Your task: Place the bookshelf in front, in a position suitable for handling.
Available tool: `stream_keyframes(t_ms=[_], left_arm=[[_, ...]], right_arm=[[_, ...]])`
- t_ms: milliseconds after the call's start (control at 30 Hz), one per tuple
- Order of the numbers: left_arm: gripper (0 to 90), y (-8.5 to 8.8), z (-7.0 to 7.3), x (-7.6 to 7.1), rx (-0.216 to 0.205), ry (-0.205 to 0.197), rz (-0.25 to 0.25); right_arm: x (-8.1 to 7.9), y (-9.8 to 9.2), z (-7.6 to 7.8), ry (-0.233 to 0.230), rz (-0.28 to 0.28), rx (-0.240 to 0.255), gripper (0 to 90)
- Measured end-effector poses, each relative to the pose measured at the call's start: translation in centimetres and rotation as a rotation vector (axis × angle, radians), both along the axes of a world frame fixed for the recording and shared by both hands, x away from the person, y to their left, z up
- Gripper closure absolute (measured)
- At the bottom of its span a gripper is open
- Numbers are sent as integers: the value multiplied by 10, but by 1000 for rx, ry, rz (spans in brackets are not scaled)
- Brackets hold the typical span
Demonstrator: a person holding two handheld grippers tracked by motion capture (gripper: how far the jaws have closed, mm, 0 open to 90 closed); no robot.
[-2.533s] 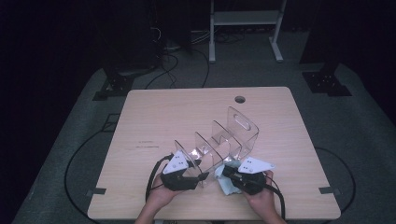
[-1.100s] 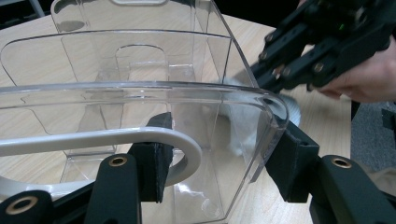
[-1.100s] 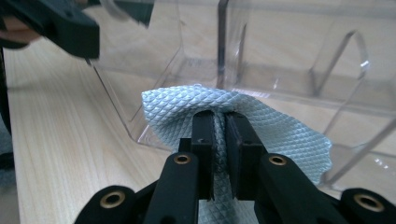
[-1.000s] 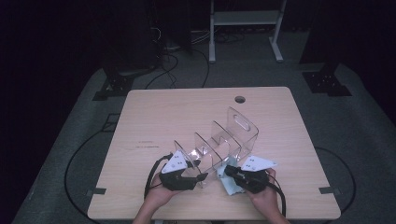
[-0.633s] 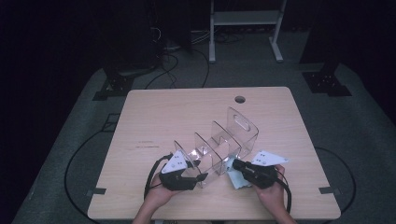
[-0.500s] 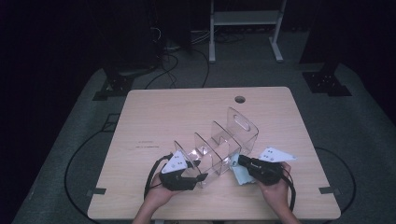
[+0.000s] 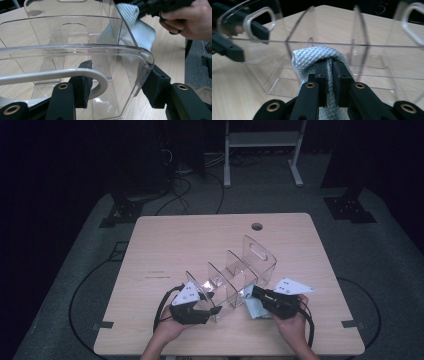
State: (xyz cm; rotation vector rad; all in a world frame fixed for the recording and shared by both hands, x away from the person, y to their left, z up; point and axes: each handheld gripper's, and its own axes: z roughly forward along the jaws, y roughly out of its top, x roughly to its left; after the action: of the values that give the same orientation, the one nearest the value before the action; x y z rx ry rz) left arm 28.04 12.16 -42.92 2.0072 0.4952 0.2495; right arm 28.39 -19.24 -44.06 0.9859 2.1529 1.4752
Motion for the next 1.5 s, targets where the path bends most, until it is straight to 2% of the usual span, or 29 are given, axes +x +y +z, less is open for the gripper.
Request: stream_keyframes(t_ms=[33, 67, 100, 133, 200, 267, 367, 467, 600, 700, 733, 767, 800, 867, 933, 1033, 1167, 1233, 1333, 1500], left_arm=[[459, 0, 0, 0, 0, 0, 0], [460, 0, 0, 0, 0, 0, 0], [460, 0, 0, 0, 0, 0, 0], [460, 0, 0, 0, 0, 0, -1], [460, 0, 0, 0, -1, 1, -2], [459, 0, 0, 0, -1, 4, -4], [460, 0, 0, 1, 0, 4, -6], [460, 1, 0, 0, 4, 3, -10], [459, 1, 0, 0, 5, 7, -21], [459, 2, 1, 1, 5, 10, -29], [459, 4, 1, 1, 8, 16, -36], [458, 4, 1, 1, 8, 16, -36], [458, 6, 2, 1, 14, 20, -44], [458, 7, 2, 1, 13, 21, -47], [459, 8, 2, 2, 20, 30, -66], [459, 9, 3, 2, 19, 32, -70], [457, 10, 3, 3, 19, 35, -66], [441, 10, 3, 2, 25, 34, -61], [320, 13, 3, 3, 29, 39, -40], [300, 17, 4, 4, 25, 37, -32]], right_arm=[[0, 0, 0, 0, 0, 0, 825], [4, -10, 0, 6, -39, 13, 825], [4, -10, 0, 6, -39, 13, 825], [8, -17, 0, 20, -65, 34, 825], [8, -16, -1, 28, -61, 36, 825], [4, -8, -1, 29, -29, 31, 825], [0, 2, 0, 12, 4, -3, 825], [4, -5, 1, 7, -21, -7, 825], [10, -21, 2, 28, -86, 21, 824], [9, -20, 2, 30, -78, 25, 824], [6, -12, 2, 25, -41, 20, 824], [6, -12, 2, 25, -41, 20, 824], [3, -4, 2, 11, -14, -3, 824], [3, -5, 3, 11, -14, -6, 825], [6, -12, 3, 15, -44, -2, 825], [10, -21, 1, 36, -79, 18, 824], [7, -13, 2, 26, -55, -4, 825], [8, -12, 1, 24, -50, -4, 825], [7, -14, 1, 29, -56, 4, 825], [6, -9, 0, 34, -43, 11, 825]])
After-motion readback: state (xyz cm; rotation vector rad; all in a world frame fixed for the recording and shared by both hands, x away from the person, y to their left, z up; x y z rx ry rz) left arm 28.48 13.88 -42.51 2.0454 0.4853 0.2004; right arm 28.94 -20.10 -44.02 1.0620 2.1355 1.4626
